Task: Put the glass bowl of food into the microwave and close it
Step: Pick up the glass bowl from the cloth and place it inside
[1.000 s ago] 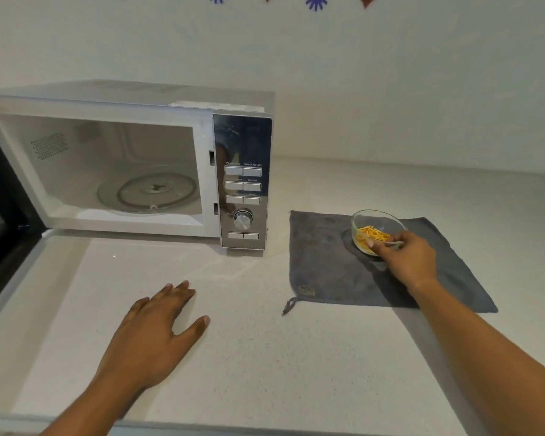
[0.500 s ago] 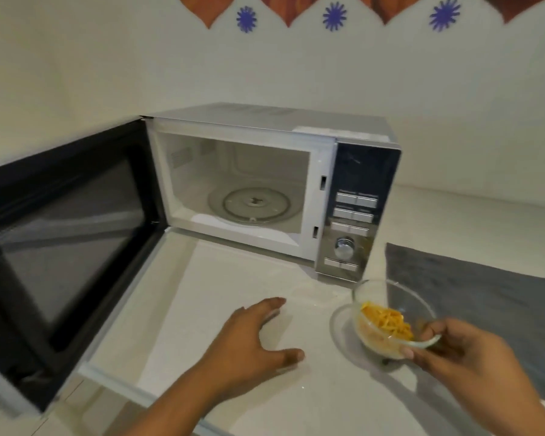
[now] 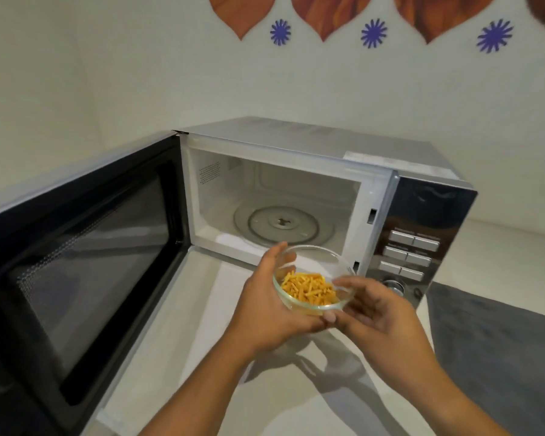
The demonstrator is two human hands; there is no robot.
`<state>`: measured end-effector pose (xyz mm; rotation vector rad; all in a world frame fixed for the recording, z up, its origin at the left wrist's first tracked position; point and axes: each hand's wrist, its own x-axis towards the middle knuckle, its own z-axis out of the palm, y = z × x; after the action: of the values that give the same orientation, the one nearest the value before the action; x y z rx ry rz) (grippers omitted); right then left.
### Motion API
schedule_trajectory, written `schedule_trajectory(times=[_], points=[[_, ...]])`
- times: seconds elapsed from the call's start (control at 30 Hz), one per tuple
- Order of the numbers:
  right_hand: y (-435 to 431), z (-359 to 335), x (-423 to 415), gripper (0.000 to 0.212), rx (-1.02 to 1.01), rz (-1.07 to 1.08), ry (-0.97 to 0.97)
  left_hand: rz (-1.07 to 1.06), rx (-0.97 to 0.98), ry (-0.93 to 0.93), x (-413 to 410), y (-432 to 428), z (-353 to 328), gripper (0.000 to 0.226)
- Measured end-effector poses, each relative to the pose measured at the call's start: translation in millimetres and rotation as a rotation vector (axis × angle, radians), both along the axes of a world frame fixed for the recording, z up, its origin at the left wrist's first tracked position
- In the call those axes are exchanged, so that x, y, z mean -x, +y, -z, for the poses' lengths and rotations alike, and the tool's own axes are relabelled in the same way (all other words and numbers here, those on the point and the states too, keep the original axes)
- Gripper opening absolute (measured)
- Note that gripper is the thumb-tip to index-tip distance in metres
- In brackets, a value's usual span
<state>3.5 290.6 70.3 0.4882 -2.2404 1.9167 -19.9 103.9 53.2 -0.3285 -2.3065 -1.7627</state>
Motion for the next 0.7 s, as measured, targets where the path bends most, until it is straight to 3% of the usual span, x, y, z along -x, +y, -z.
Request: schedule_trajectory(times=[0.1,0.2,0.3,0.37,0.43,0.5,0.53,0.57,0.6,0.7], points=[[-18,0,16,0.084,0.127,0.01,-0.033,-0.122,-0.033,0.029,26,-6,-12,0.131],[-28,26,17,0.066,0.082,0.081,-0.019,-0.222,-0.023,0.041,57,-12,-18,0.131],[-24,62,17,0.032,-0.363,0.015,0.071,-0.272,0.023,0.018,90,-21,-19,0.127],[-26,85,23,0.048,-0.733,-0.052,0.22,-0.293,0.027,-0.014,109,-23,-16,0.126],[-24,91,25,0.052,-0.732,-0.012,0.196,-0.316,0.021,-0.026,126,-24,-13,0.124],[-27,84,20,0.015,-0.767,-0.042,0.281,-0.337,0.021,-0.042,145,-23,-13,0.121],[-25,76,20,0.022,-0.857,-0.018,0.272,-0.342,0.012,-0.054,153,-23,-14,0.118],[-21,75,25,0.049,-0.924,-0.04,0.237,-0.346,-0.007,-0.069,160,-22,-15,0.116],[-19,77,31,0.061,-0.967,-0.056,0.233,-0.346,-0.012,-0.092,166,-21,-17,0.114],[-16,80,32,0.065,-1.095,-0.104,0.187,-0.306,-0.088,-0.146,183,-17,-22,0.099]])
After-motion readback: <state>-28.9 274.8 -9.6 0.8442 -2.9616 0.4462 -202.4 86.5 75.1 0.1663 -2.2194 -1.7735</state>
